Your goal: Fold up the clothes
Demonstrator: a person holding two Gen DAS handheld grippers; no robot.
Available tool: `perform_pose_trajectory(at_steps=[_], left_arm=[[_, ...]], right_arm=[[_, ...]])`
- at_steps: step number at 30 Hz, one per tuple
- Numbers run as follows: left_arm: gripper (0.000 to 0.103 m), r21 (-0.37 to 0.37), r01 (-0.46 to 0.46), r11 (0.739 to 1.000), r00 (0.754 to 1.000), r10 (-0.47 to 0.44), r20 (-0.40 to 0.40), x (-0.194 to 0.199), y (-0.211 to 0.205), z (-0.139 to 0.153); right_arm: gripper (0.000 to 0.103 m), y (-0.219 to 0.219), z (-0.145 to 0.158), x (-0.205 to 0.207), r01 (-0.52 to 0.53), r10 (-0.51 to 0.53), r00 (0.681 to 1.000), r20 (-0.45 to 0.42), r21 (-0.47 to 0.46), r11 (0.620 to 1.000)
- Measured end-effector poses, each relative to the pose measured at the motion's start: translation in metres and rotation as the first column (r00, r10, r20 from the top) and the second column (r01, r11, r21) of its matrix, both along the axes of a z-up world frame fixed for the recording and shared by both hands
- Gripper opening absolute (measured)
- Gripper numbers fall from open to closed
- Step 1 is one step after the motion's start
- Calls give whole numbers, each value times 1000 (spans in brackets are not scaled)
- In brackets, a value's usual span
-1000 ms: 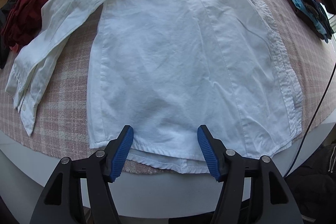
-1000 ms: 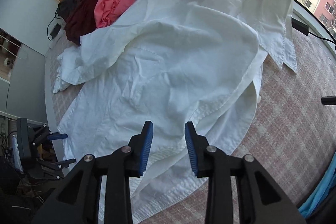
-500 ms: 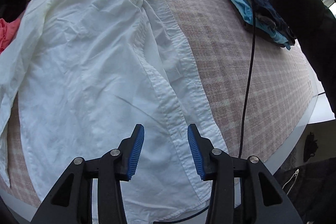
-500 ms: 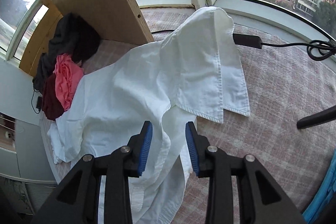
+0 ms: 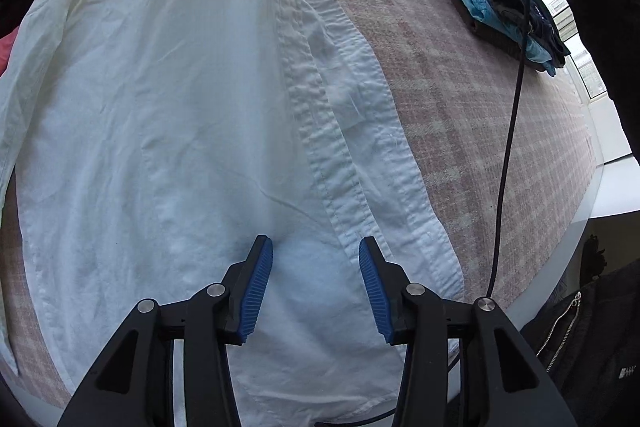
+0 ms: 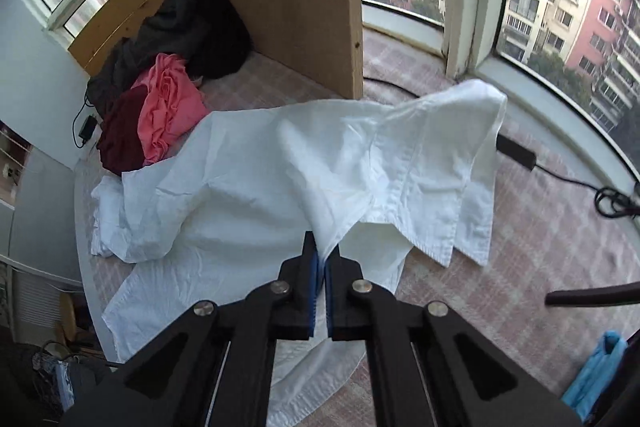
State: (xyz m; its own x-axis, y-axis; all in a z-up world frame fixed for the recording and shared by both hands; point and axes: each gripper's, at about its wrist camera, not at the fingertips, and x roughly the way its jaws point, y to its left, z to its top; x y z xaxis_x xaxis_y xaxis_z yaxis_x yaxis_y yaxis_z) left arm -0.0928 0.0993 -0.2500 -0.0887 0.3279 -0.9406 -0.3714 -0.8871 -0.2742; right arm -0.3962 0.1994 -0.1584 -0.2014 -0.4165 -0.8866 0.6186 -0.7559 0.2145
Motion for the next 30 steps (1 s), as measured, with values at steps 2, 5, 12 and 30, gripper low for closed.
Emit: perform_pose_trajectory(at_steps=[2,5,12,30], left_arm=[[52,9,12,1000,1000,-12,3,0,2,-1],[57,-13,35,999,999,-35,-10,2,10,-2],[58,21,24,1000,1000,-24,14,-2,7,-3],[49,14,-122,992,990,123,-73,4,-47,40]], right_arm=[[3,-19,-13,-5,-12,18,998,-53,123,992],[13,-37,-65,-18,-34,62,995,-79,321,946],[25,2,-53,-36,24,-25,1000,3,237,971],[34,92,-50,96,189,-127,957,262,-226,956]])
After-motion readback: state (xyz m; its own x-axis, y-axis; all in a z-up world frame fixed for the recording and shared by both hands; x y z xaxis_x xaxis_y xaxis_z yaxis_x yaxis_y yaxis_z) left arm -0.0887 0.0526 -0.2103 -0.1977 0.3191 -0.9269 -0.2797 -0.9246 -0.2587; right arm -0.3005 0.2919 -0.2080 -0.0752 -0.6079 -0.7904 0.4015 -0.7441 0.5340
